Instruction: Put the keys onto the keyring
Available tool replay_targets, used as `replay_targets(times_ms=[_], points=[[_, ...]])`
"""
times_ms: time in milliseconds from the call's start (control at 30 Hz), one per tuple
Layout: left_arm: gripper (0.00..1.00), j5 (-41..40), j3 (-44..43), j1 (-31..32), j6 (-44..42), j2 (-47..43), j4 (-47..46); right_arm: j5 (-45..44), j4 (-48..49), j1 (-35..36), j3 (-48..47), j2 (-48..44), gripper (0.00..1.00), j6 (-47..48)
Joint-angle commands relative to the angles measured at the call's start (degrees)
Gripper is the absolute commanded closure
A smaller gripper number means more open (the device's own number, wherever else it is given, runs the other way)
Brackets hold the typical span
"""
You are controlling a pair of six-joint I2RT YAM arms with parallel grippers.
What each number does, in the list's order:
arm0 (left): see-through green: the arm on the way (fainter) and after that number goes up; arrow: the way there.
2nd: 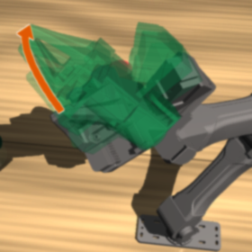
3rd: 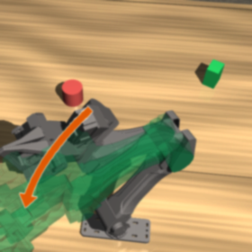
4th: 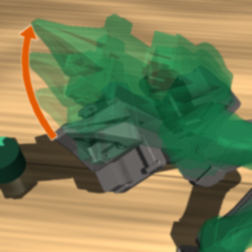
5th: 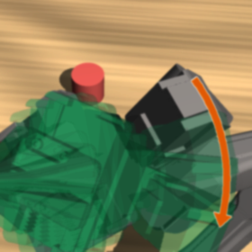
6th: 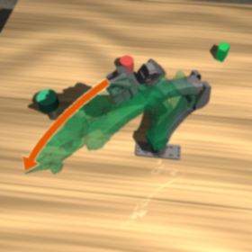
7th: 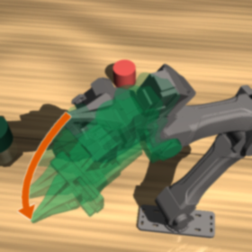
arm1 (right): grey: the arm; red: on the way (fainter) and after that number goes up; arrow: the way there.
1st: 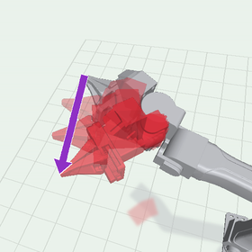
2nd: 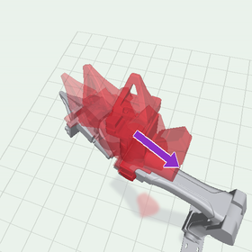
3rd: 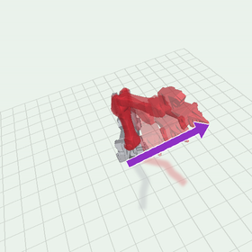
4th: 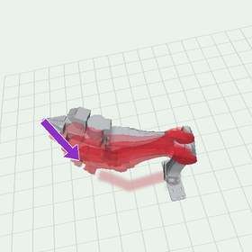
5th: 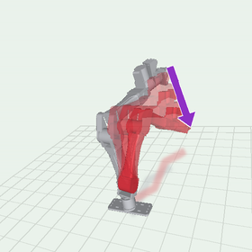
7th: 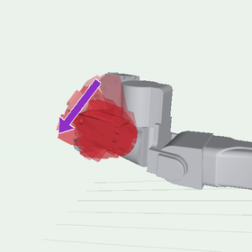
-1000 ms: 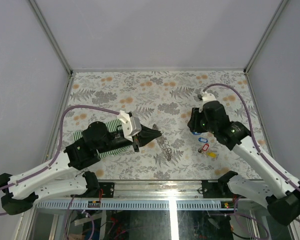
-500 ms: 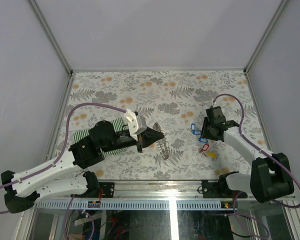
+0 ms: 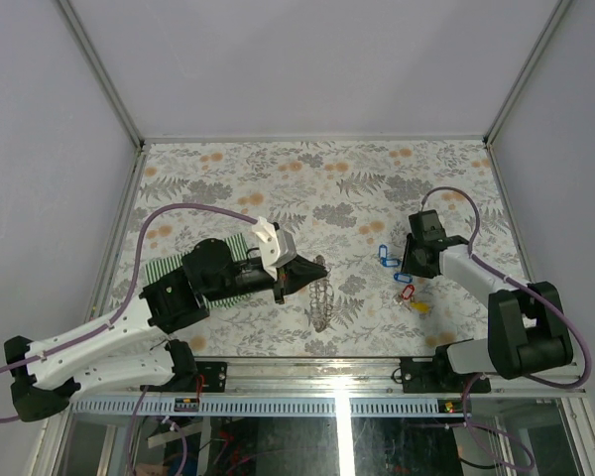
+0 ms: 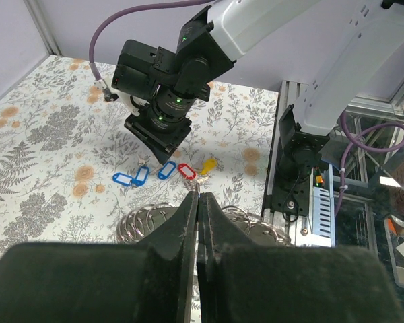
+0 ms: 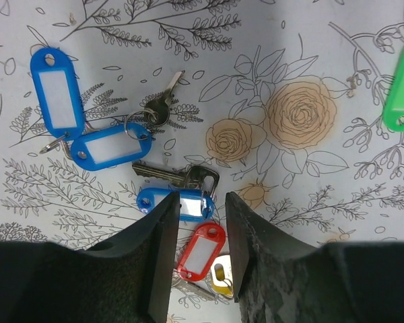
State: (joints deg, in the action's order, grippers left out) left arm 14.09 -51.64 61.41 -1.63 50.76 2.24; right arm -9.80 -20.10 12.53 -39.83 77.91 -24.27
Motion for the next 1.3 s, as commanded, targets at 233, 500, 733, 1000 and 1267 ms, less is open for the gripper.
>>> replay_targets(times_ms=[233,500,733,1000,1267], points=[[1.00,0.5,-2.4,0.2,0.7,0.4,-2.1,1.0,1.6,-0.6,-0.2,2.9,0.72,1.7],[1.00,0.7,-2.5,0.2,0.2,0.6,-2.0,1.2,1.1,-0.6,-0.5,3.2,0.88,2.0],[1.00,0.2,-2.4,0.2,0.2,0.3,-2.1,1.4,0.2,-0.5,-1.2,0.7,1.00,2.6],[1.00,-2.1,-2.9,0.2,-1.1,0.0,-1.2,6.8,-1.7,1.4,-4.7,-5.4,1.00,3.4],[1.00,-6.9,-4.6,0.2,-3.2,-2.1,2.4,7.6,-0.2,17.4,-10.8,-2.6,1.00,1.1]])
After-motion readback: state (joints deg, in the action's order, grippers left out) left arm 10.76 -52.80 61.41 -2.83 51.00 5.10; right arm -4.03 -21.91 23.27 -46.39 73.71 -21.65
